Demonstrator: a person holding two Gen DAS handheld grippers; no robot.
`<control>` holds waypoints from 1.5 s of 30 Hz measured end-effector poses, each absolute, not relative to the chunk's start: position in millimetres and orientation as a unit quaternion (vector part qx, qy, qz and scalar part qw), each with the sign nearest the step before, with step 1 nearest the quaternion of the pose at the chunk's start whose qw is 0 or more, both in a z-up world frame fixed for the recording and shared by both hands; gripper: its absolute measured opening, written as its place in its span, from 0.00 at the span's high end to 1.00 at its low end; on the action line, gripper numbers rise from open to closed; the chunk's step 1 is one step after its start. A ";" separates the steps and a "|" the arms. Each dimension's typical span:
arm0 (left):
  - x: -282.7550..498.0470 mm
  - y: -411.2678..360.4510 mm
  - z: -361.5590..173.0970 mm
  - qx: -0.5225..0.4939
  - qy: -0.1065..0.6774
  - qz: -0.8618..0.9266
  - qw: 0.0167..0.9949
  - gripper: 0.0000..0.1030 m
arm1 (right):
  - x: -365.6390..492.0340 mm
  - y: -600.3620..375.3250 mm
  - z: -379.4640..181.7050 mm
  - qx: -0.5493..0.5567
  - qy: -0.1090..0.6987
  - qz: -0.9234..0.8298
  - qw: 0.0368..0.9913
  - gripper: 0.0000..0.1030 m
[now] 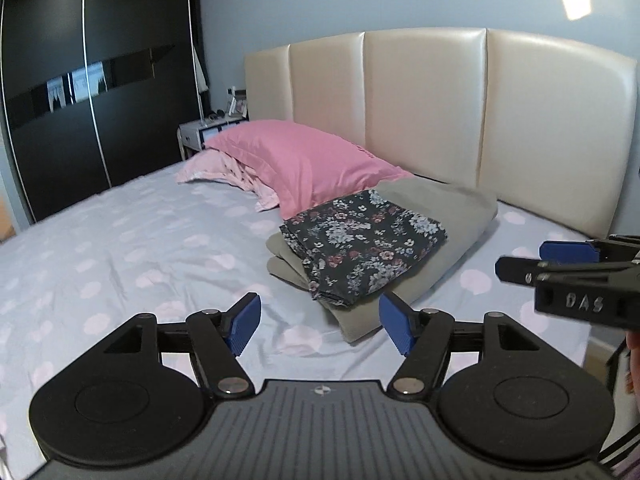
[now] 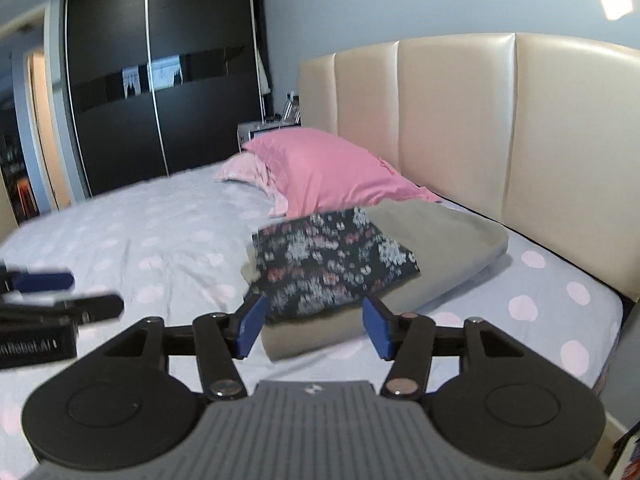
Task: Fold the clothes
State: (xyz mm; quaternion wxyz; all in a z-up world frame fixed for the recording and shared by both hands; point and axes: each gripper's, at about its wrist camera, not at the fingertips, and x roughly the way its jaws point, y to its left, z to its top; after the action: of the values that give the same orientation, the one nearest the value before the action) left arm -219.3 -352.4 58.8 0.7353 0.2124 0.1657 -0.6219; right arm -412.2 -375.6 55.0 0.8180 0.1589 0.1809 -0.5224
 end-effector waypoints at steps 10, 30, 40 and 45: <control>-231.0 -367.5 28.1 0.215 0.206 -0.602 0.741 0.37 | -411.4 -395.3 30.9 0.213 0.193 -0.573 0.768 0.41; -234.3 -363.5 21.8 0.204 0.234 -0.584 0.750 0.28 | -398.6 -385.3 27.0 0.191 0.213 -0.572 0.769 0.36; -228.0 -364.7 25.6 0.191 0.240 -0.575 0.759 0.27 | -396.3 -384.6 28.1 0.189 0.210 -0.569 0.772 0.36; -228.6 -366.0 25.8 0.195 0.235 -0.573 0.761 0.27 | -393.4 -384.0 28.9 0.188 0.207 -0.565 0.776 0.36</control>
State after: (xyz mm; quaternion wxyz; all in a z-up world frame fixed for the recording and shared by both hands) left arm -228.6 -366.0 25.8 0.7606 0.1946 0.2346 -0.5732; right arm -393.4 -384.0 28.9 0.7762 0.1877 0.2074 -0.5650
